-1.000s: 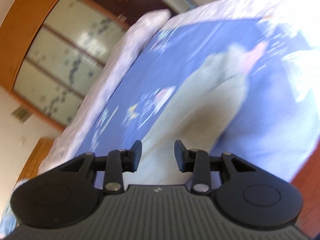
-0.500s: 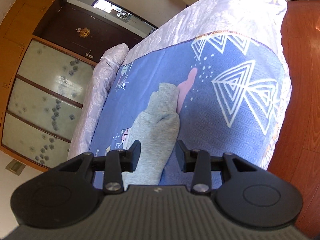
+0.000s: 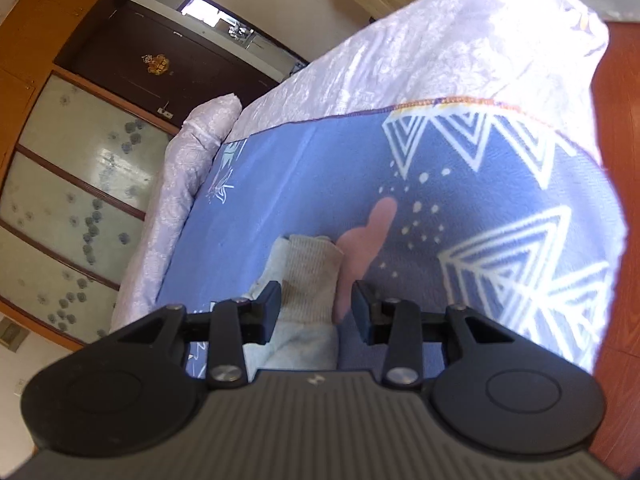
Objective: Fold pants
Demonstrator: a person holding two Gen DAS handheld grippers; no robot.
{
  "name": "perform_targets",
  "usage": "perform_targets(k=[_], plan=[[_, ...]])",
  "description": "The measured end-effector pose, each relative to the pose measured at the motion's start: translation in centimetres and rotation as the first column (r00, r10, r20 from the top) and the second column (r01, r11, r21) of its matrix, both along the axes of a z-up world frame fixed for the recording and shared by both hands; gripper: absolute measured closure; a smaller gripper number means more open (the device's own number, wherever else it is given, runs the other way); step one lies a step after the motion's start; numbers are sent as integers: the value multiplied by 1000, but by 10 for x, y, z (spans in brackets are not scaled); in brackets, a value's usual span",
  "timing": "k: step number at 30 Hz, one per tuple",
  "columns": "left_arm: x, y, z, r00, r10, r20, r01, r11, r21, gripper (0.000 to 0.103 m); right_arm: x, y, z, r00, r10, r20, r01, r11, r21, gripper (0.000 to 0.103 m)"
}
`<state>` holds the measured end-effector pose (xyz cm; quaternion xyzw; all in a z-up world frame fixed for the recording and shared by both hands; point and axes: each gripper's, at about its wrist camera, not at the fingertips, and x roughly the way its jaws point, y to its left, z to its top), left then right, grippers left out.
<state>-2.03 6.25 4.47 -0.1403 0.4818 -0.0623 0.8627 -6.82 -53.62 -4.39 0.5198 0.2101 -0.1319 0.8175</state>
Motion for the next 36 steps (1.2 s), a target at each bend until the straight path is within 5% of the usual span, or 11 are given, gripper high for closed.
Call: perform_targets(k=[2, 12, 14, 18, 20, 22, 23, 28, 33, 35, 36], plan=[[4, -5, -1, 1000, -6, -14, 6, 1000, 3, 43, 7, -2, 1, 999, 41, 17, -41, 999, 26, 98], [11, -21, 0, 999, -47, -23, 48, 999, 18, 43, 16, 1, 79, 941, 54, 333, -55, 998, -6, 97], [9, -21, -1, 998, -51, -26, 51, 999, 15, 43, 20, 0, 66, 957, 45, 286, -33, 998, -47, 97], [9, -19, -7, 998, -47, -50, 48, 999, 11, 43, 25, -5, 5, 999, 29, -39, -29, 999, -22, 92], [9, -17, -9, 997, -45, -55, 46, 999, 12, 43, 6, -9, -8, 1000, -1, 19, 0, 998, 60, 82], [9, -18, -10, 997, -49, -59, 49, 999, 11, 43, -12, -10, -5, 998, -25, 64, 20, 997, 78, 56], [10, -18, -10, 997, -51, -59, 52, 999, 10, 43, -18, -9, -1, 997, -28, 72, 23, 997, 70, 53], [9, -26, -11, 996, -73, -54, 73, 997, 6, 43, -10, -1, -6, 999, 23, 37, -27, 995, 97, 53], [4, -23, -7, 997, -63, -46, 63, 998, 4, 43, 28, 15, 4, 998, 55, -13, -55, 998, -21, 53], [3, -19, -6, 998, -51, -43, 51, 999, 1, 43, 43, 24, 8, 993, 90, -76, -98, 990, -102, 58], [1, -18, -5, 998, -46, -39, 46, 999, -2, 43, 48, 29, 10, 988, 108, -114, -125, 980, -156, 71]])
